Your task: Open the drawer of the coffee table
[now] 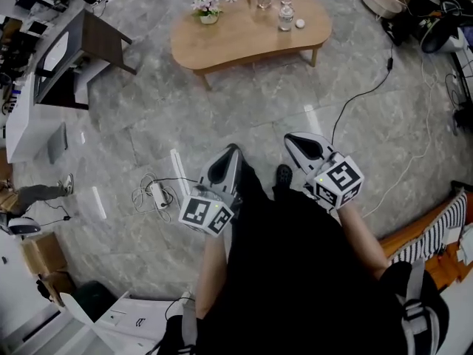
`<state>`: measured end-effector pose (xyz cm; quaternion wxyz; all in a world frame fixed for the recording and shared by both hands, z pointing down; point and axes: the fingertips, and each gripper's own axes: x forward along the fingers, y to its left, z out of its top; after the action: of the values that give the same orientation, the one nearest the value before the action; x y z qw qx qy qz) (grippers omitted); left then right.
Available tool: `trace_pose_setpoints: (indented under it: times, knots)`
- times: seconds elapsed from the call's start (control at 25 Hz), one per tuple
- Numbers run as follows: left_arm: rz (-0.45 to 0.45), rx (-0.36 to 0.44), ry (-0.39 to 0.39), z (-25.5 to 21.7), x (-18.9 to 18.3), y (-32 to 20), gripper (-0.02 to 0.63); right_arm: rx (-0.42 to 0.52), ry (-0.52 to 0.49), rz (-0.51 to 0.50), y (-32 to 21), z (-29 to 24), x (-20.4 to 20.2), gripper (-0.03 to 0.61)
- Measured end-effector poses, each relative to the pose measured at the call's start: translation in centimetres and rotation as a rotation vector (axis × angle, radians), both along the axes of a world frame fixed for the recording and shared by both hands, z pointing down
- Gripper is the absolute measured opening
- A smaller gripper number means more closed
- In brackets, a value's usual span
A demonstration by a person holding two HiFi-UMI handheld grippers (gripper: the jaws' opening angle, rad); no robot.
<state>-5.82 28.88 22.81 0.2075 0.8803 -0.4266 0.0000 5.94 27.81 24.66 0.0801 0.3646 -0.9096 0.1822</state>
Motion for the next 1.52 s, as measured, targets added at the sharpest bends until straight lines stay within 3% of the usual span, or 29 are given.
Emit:
trace_pose_setpoints:
  times: [0.48, 0.8, 1.2, 1.52]
  knots:
    - [0.024, 0.034, 0.009, 0.0, -10.4, -11.9, 0.011, 0.004, 0.060, 0.116, -11.4, -0.1, -8.2, 0.012]
    - [0.073, 0.014, 0.019, 1.8, -16.0, -16.0, 0.011, -0.008, 0.096, 0.148, -15.8, 1.3, -13.9, 0.012]
    - [0.120, -0.089, 0.028, 6.2, -18.4, -17.9, 0.011, -0.110, 0.147, 0.145, -17.8, 5.2, -16.9, 0.012]
    - [0.071, -0.160, 0.037, 9.6, -18.5, -19.7, 0.011, -0.152, 0.167, 0.101, -20.9, 7.9, -16.7, 0.012]
